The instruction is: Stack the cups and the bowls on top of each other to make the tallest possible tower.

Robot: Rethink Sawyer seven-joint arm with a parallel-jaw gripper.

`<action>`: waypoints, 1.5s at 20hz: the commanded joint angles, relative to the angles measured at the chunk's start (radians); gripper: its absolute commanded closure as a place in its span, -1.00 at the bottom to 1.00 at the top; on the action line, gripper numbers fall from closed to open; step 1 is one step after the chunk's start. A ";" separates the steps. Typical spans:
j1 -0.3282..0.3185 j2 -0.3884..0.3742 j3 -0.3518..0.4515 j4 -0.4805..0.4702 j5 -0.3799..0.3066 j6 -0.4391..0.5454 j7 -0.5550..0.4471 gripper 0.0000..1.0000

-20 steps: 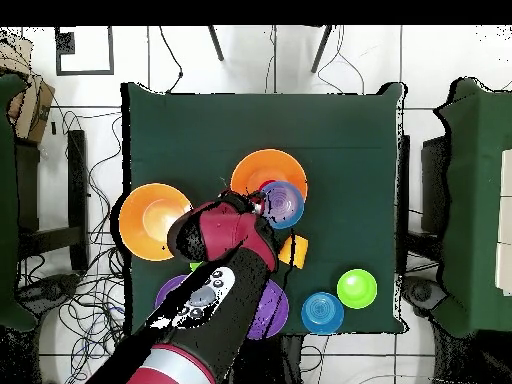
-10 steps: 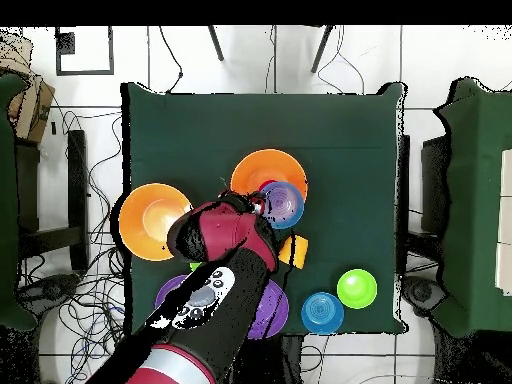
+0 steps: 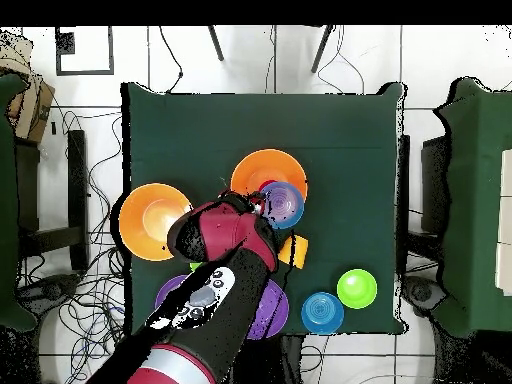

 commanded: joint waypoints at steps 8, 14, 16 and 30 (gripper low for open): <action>0.011 0.054 0.132 -0.058 0.046 0.049 0.132 1.00; 0.006 0.062 0.133 -0.071 0.051 0.046 0.123 1.00; 0.008 0.065 0.134 -0.072 0.054 0.043 0.124 1.00; 0.019 0.089 0.131 -0.098 0.080 0.050 0.129 1.00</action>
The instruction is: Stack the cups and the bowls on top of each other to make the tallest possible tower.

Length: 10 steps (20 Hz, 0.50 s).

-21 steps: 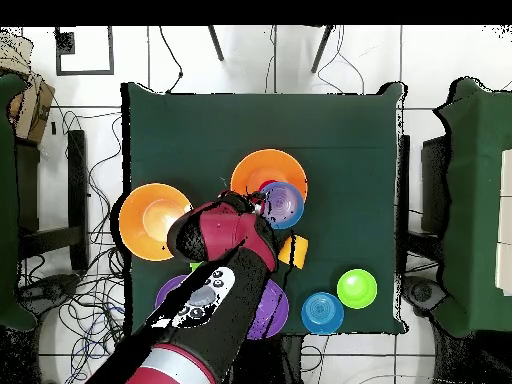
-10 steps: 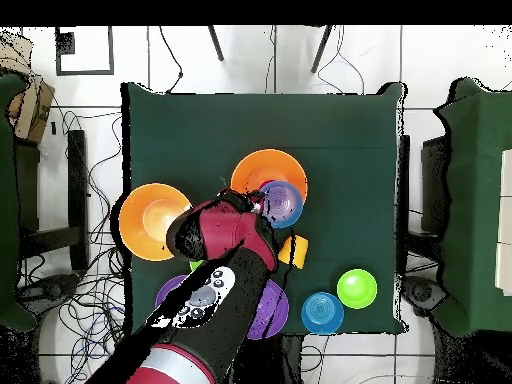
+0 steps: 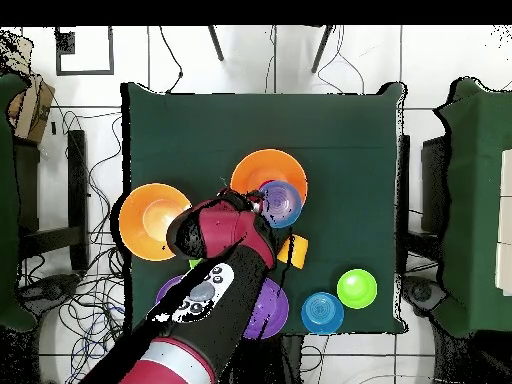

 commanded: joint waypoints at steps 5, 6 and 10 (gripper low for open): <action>0.013 0.054 0.131 -0.073 0.044 0.047 0.126 1.00; 0.014 0.055 0.130 -0.072 0.046 0.046 0.127 1.00; 0.015 0.058 0.131 -0.079 0.054 0.052 0.128 1.00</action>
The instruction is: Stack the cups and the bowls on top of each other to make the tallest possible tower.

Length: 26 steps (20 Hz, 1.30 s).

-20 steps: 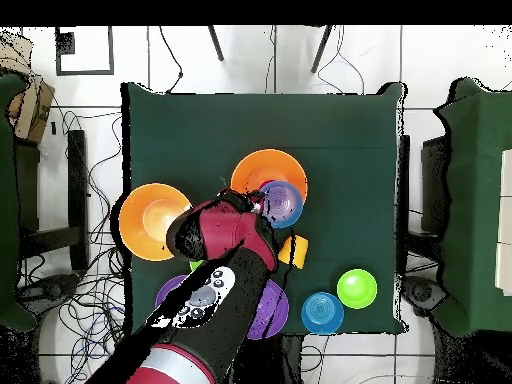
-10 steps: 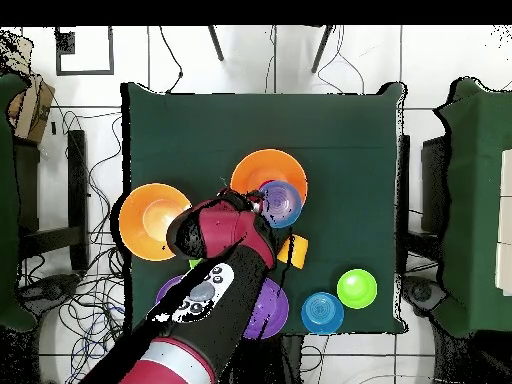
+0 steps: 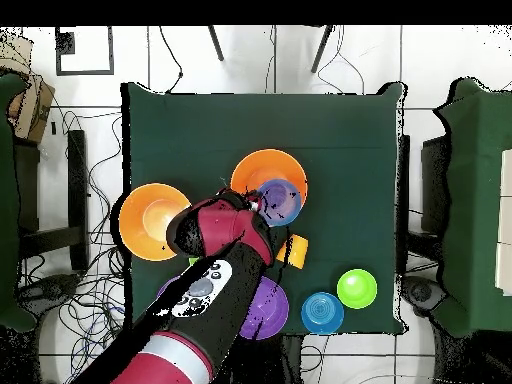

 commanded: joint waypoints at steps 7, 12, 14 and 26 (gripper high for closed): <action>0.015 0.036 0.126 -0.063 0.047 0.055 0.123 1.00; 0.018 0.023 0.120 -0.055 0.048 0.076 0.116 1.00; 0.018 0.016 0.120 -0.048 0.044 0.079 0.114 1.00; 0.002 -0.037 0.136 0.015 0.014 0.055 0.092 1.00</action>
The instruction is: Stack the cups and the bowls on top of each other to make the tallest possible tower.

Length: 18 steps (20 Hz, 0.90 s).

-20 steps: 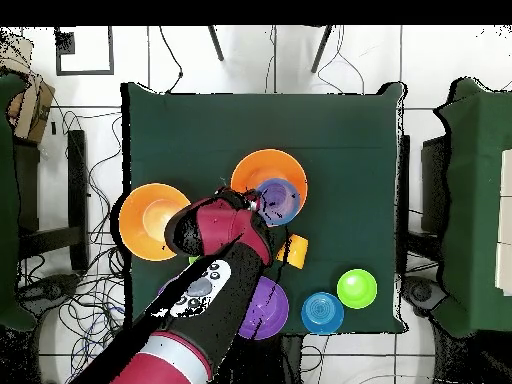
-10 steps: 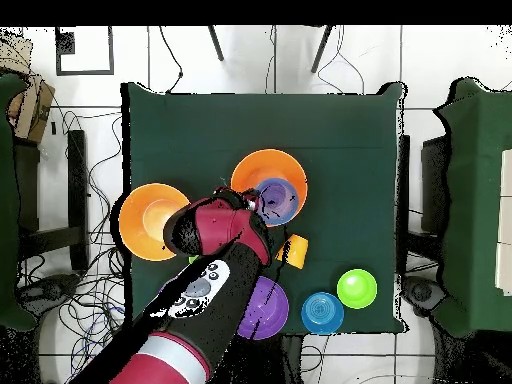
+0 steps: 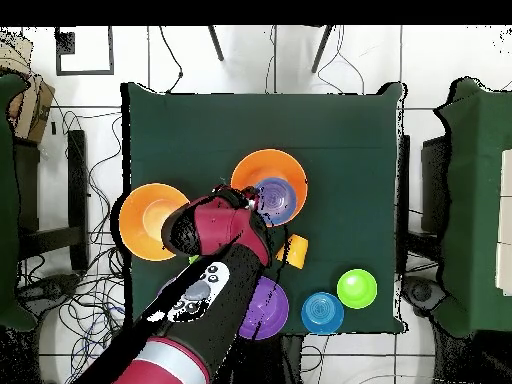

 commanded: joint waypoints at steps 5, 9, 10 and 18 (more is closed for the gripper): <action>-0.014 -0.018 0.146 0.016 -0.012 0.046 0.086 -1.00; -0.002 -0.021 0.129 0.020 -0.016 0.025 0.094 -1.00; -0.010 -0.030 0.142 0.029 -0.017 0.026 0.091 -1.00; -0.020 -0.039 0.148 0.021 -0.021 0.055 0.073 -1.00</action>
